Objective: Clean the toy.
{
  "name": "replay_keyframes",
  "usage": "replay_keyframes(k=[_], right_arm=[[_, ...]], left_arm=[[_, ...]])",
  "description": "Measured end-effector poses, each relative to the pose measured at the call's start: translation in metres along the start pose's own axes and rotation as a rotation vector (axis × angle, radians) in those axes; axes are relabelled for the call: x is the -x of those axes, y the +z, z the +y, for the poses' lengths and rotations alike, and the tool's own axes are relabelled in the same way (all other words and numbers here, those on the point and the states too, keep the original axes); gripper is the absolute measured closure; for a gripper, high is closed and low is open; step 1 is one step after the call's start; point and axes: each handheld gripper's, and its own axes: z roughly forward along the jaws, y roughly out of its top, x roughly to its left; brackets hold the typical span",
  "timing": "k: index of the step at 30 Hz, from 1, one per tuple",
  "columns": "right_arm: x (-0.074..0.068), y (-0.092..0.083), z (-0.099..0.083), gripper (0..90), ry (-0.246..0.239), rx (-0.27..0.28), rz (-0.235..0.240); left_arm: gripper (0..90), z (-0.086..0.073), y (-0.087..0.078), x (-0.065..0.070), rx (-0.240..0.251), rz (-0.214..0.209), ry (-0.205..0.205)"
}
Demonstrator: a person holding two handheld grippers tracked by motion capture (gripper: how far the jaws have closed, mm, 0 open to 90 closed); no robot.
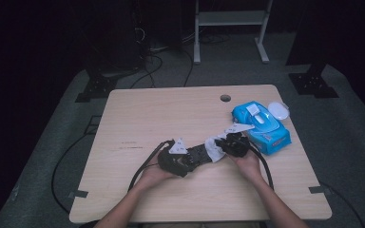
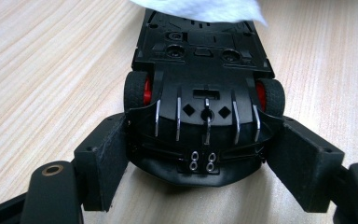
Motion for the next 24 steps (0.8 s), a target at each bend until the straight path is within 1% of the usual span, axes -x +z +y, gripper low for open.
replay_keyframes(k=[2,4,5,9,11,12,13,16,19,21,23,24], right_arm=[[0.002,0.005,0.004,83.3,0.018,0.002,-0.003],[0.005,0.008,0.004,83.3,0.018,0.005,-0.006],[0.006,0.008,0.004,83.3,0.018,0.001,-0.007],[0.011,-0.001,-0.003,83.4,0.014,-0.021,-0.015],[0.01,-0.007,-0.01,83.4,0.004,-0.024,-0.02],[0.009,-0.01,-0.013,83.4,0.002,-0.03,-0.018],[0.007,-0.013,-0.017,83.4,-0.013,-0.035,-0.02],[0.003,-0.022,-0.022,83.6,-0.037,-0.046,-0.014],[-0.005,-0.023,-0.02,83.6,-0.048,-0.043,-0.001],[-0.012,-0.022,-0.017,83.6,-0.061,-0.035,0.024],[-0.023,-0.018,-0.014,83.6,-0.068,-0.02,0.053],[-0.029,-0.016,-0.012,83.6,-0.076,-0.012,0.08]], left_arm=[[24.1,-0.001,0.0,0.0,0.002,-0.003,-0.004],[24.1,-0.001,-0.001,-0.001,0.005,-0.004,-0.008],[24.1,0.0,-0.001,-0.001,0.009,-0.006,-0.017],[24.1,-0.001,0.0,-0.001,0.001,-0.004,-0.02],[24.1,0.0,-0.001,-0.001,0.01,-0.003,-0.027],[24.1,0.0,-0.001,-0.002,0.01,-0.01,-0.038],[24.0,0.0,-0.002,-0.003,0.013,-0.014,-0.044],[24.0,0.0,0.0,-0.002,0.003,-0.004,-0.029],[24.0,0.001,0.001,-0.001,-0.004,0.008,-0.019],[24.0,0.001,0.0,-0.001,0.0,0.005,-0.023],[24.1,0.001,0.0,-0.001,0.002,0.006,-0.021],[24.1,0.001,0.001,0.0,0.003,0.007,-0.024]])
